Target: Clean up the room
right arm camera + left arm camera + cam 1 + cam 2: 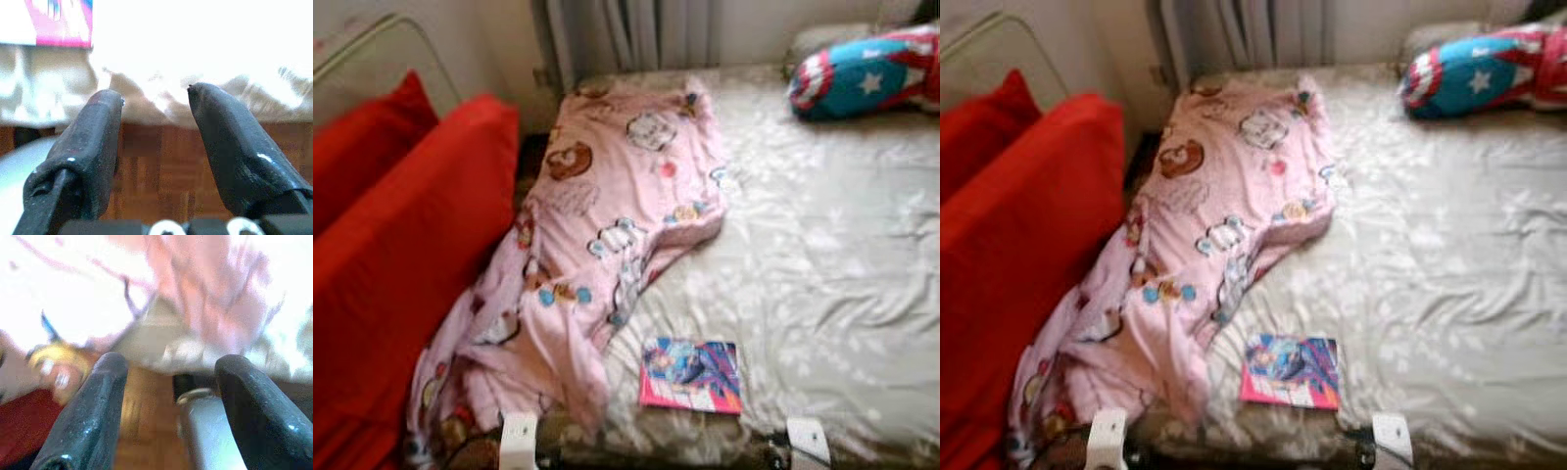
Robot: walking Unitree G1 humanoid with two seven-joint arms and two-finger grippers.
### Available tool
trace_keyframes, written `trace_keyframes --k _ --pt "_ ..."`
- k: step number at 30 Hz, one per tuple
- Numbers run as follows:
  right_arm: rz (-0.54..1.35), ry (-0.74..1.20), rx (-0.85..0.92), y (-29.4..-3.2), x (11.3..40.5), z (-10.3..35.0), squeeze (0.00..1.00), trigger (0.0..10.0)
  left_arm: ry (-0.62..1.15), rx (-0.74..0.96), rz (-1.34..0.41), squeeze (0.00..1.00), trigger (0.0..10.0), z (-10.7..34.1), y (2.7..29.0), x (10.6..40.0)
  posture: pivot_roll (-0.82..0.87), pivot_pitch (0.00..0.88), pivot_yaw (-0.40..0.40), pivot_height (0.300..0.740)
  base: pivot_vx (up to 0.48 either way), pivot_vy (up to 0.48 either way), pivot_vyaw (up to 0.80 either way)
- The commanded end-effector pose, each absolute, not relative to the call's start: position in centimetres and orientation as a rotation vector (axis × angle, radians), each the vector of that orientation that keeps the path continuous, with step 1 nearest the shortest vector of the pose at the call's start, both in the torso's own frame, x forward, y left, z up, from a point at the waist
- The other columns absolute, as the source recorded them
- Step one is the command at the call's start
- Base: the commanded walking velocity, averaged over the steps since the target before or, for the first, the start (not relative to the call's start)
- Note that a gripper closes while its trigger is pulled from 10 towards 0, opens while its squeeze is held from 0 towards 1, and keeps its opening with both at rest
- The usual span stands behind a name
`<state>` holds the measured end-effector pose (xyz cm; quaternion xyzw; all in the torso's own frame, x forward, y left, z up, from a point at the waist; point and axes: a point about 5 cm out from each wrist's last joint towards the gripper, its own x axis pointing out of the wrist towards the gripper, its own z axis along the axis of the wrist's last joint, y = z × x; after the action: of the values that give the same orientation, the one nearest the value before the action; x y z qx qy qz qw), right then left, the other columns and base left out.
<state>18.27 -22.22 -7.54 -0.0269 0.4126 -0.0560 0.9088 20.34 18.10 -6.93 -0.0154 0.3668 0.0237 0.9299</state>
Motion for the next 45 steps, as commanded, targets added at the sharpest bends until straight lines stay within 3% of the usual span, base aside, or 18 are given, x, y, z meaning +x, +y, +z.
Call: trace_keyframes --k 1,8,15,26,37,45 --pt "-0.102 0.878 -0.03 -21.5 17.4 -8.1 0.0 10.0 0.752 -0.044 0.064 0.0 10.0 -7.2 18.8 19.7 -0.16 0.189 0.055 0.74 0.0 0.0 0.0" --pt "-0.086 0.754 -0.014 -21.5 19.7 -6.7 0.0 10.0 0.583 -0.075 0.025 0.0 10.0 -5.1 18.1 22.4 -0.16 0.195 0.046 0.74 0.0 0.0 0.0" --pt "-0.037 0.449 0.002 -21.2 24.2 -2.9 0.0 10.0 0.31 -0.111 0.01 0.0 10.0 -1.6 17.9 25.4 -0.17 0.193 0.036 0.74 0.0 0.0 0.0" --pt "0.0 0.118 0.012 -20.4 27.1 1.8 0.0 10.0 0.084 -0.114 0.013 0.0 10.0 1.8 18.2 26.1 -0.17 0.186 0.029 0.74 0.0 0.0 0.0" --pt "0.002 0.121 0.013 -19.3 27.0 2.1 0.0 10.0 0.047 -0.12 0.01 0.0 10.0 3.2 17.9 27.0 -0.17 0.186 0.031 0.74 0.0 0.0 0.0" --pt "0.0 0.148 0.002 -19.0 26.3 1.5 0.0 10.0 0.057 -0.116 -0.006 0.0 10.0 3.2 17.6 27.1 -0.17 0.195 0.032 0.681 0.0 0.0 0.0"
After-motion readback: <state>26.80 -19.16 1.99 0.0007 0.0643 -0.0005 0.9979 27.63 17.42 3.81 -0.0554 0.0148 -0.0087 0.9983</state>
